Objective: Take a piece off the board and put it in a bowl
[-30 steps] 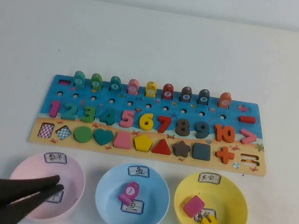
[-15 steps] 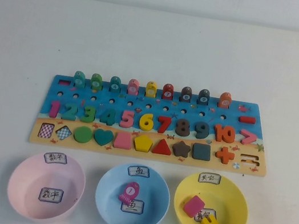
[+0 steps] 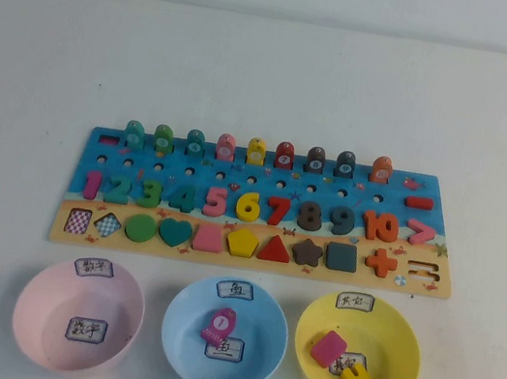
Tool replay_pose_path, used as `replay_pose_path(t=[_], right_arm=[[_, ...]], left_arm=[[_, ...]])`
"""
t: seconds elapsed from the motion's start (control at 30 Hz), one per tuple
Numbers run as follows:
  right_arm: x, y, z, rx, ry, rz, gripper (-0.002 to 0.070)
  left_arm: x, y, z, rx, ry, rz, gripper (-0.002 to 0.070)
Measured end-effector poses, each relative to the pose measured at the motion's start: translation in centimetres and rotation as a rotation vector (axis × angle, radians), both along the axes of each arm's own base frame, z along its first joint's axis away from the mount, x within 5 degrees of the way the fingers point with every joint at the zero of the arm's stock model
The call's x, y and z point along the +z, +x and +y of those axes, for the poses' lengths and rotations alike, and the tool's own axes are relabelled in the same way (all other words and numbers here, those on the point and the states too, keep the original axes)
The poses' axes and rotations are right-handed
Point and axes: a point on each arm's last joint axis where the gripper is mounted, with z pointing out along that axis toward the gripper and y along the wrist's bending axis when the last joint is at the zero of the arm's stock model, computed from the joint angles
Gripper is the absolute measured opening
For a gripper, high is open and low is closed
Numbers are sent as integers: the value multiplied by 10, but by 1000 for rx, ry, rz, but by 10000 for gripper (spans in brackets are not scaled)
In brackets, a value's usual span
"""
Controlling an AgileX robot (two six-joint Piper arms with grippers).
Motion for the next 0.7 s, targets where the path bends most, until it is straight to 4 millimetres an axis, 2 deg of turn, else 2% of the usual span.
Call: replay_pose_path(t=[0.17,0.7], right_arm=[[0,0,0,0,0,0,-17],[0,0,0,0,0,0,-17]], left_arm=[[-14,-3,1,7,19,153,-3],[-15,-3,1,8,20,165,-3]])
